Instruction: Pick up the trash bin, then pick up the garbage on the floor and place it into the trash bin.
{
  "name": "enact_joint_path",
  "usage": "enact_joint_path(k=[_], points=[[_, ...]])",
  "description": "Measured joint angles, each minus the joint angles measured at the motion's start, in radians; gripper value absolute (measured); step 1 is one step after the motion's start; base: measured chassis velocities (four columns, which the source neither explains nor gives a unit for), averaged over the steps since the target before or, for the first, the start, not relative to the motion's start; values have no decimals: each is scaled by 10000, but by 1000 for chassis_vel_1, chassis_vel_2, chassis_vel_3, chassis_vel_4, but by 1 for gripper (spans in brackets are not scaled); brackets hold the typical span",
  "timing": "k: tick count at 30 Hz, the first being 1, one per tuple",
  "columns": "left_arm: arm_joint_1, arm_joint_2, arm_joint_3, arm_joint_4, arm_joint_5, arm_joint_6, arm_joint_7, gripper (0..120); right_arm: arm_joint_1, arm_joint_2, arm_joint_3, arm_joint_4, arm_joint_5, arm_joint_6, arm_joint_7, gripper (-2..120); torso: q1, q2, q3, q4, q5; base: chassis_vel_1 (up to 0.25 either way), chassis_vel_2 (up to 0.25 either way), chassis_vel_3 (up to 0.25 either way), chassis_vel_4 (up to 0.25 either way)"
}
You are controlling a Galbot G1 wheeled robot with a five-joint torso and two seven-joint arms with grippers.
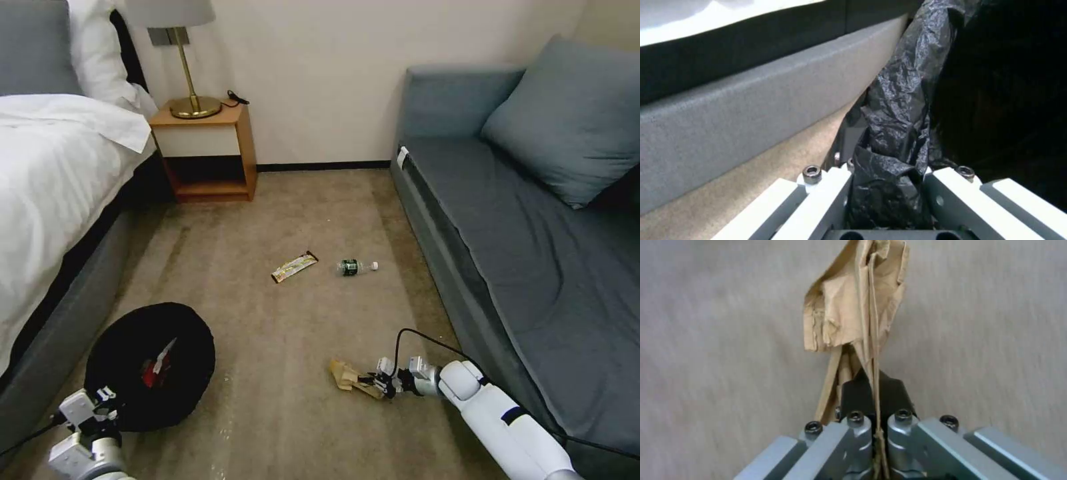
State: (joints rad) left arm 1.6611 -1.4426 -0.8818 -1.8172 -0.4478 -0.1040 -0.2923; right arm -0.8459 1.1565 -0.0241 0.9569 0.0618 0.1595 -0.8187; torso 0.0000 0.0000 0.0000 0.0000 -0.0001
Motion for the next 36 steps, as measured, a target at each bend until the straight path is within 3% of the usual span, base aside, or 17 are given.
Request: enact_joint_path(k=[11,17,20,24,31,36], points=[[-42,-78,40,-55,208,30,4,3,520,367,-2480,3181,4019,-1219,1565,0,0,0,0,0,-3,0,0,0,0],[-52,-250,178,-281,395,155,-20,3,1254,962,-4114,4652,5573,-2235,2604,0,0,0,0,1,-2,0,0,0,0],[-75,-288,203,-293,425,175,-27,3,1523,1296,-4644,4866,5921,-2343,3042,0,0,0,0,2,-2,0,0,0,0],[-81,-312,224,-340,431,199,-38,3,1843,1826,-5234,4882,6326,-2365,3583,0,0,0,0,2,-1,0,0,0,0],[-55,-519,286,-679,394,325,-84,3,2546,3459,-5963,3251,6362,-1998,4112,0,0,0,0,2,-1,0,0,0,0],[63,-529,285,-839,337,325,-86,3,2577,3921,-5990,2436,6005,-1665,4417,0,0,0,0,0,-1,0,0,0,0]])
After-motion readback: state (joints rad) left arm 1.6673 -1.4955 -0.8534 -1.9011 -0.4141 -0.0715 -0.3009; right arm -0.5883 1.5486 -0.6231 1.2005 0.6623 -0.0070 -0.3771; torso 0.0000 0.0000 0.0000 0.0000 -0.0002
